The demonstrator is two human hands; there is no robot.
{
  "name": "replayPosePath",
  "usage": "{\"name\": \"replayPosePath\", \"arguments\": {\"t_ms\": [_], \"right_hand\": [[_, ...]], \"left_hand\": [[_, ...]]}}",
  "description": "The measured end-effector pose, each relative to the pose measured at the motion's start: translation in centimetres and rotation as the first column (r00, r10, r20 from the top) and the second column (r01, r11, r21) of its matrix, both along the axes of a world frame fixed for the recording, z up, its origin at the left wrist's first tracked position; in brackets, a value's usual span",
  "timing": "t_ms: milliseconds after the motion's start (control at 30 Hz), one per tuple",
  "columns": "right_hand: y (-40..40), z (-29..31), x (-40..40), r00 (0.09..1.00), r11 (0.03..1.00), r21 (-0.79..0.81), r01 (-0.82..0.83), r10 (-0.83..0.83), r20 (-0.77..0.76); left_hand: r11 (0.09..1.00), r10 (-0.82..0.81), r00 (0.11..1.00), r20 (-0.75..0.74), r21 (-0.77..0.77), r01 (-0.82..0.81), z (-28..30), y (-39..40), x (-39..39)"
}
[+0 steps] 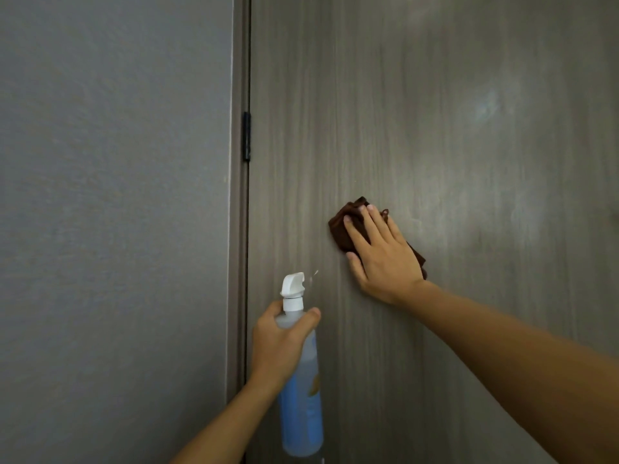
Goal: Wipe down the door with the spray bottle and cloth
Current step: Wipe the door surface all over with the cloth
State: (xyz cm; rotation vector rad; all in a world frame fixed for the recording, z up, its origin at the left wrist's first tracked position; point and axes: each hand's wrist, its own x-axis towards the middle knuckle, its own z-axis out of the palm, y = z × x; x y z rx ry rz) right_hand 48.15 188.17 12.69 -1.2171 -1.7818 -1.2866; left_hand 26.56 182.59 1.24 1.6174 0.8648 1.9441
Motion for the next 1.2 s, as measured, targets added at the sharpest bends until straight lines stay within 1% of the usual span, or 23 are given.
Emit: {"name": "replayPosePath", "arguments": {"t_ms": [133, 233, 333, 400, 467, 533, 600, 667, 767, 833, 900, 967, 1033, 1067, 1133, 1200], "right_hand": [[0.1, 0.0, -0.1, 0.999, 1.000, 0.008, -0.004, 0.004, -0.044], [0.2, 0.5, -1.0, 0.991, 0.999, 0.033, -0.018, 0.022, -0.134], [0.5, 1.4, -2.2, 0.976, 0.998, 0.057, -0.014, 0.026, -0.214], [0.8, 1.9, -2.9, 0.972, 0.998, 0.069, -0.011, 0.027, -0.235], [1.1, 2.4, -3.5, 0.974, 0.997, 0.071, -0.011, 0.027, -0.223], [1.2, 2.8, -3.9, 0.984, 0.998, 0.060, -0.015, 0.025, -0.175], [1.2, 2.6, -4.5, 0.995, 0.999, 0.043, -0.030, 0.034, -0.091], [1.3, 1.7, -5.2, 0.999, 0.999, 0.022, -0.042, 0.042, 0.034], [1.7, -0.7, -5.8, 0.976, 0.998, -0.017, -0.063, 0.065, 0.209], [1.8, -2.9, -5.5, 0.933, 0.993, -0.086, -0.082, 0.107, 0.344], [1.8, -5.2, -4.2, 0.856, 0.988, -0.143, -0.062, 0.126, 0.501], [1.5, -5.9, -2.5, 0.794, 0.990, -0.137, -0.028, 0.106, 0.598], [1.1, -4.0, -1.4, 0.769, 0.995, -0.096, -0.024, 0.080, 0.634], [1.0, -2.5, -1.1, 0.774, 0.997, -0.076, -0.026, 0.068, 0.629], [0.7, 0.8, -0.8, 0.821, 0.999, -0.030, -0.025, 0.038, 0.569], [0.6, 4.1, -1.0, 0.906, 0.999, 0.025, -0.024, 0.011, 0.424]], "left_hand": [[1.000, -0.011, 1.000, -0.015, 0.003, 0.011, 0.8, -0.4, 0.1], [1.000, -0.005, 0.999, -0.044, 0.001, 0.005, 0.9, -0.5, 0.3], [1.000, -0.003, 1.000, -0.025, -0.013, 0.003, 0.5, -0.4, 0.1], [1.000, -0.011, 1.000, -0.001, -0.023, 0.011, 0.2, -0.5, -0.6], [1.000, -0.017, 1.000, 0.009, -0.022, 0.017, 0.0, -0.6, -1.6], [1.000, -0.011, 1.000, -0.002, 0.004, 0.011, -0.2, -1.0, -2.5], [0.999, 0.008, 1.000, -0.007, 0.031, -0.008, -0.1, -1.3, -3.4], [0.999, 0.018, 1.000, -0.017, 0.048, -0.017, 0.0, -1.6, -4.2], [0.996, 0.041, 0.999, -0.021, 0.081, -0.039, 0.3, -1.9, -4.7], [0.996, 0.049, 0.999, -0.023, 0.081, -0.047, 0.2, -2.0, -4.6], [0.997, 0.027, 0.998, -0.058, 0.072, -0.023, -0.4, -2.0, -4.5], [0.998, 0.007, 0.996, -0.088, 0.061, -0.001, -0.9, -2.1, -4.4], [0.999, -0.009, 0.997, -0.074, 0.051, 0.013, -1.0, -2.4, -4.4], [0.998, -0.019, 0.998, -0.064, 0.052, 0.022, -1.0, -2.5, -4.5], [0.998, -0.021, 0.998, -0.058, 0.056, 0.024, -0.9, -2.6, -4.7], [0.998, -0.011, 0.999, -0.053, 0.066, 0.015, -1.1, -2.3, -5.0]]}}
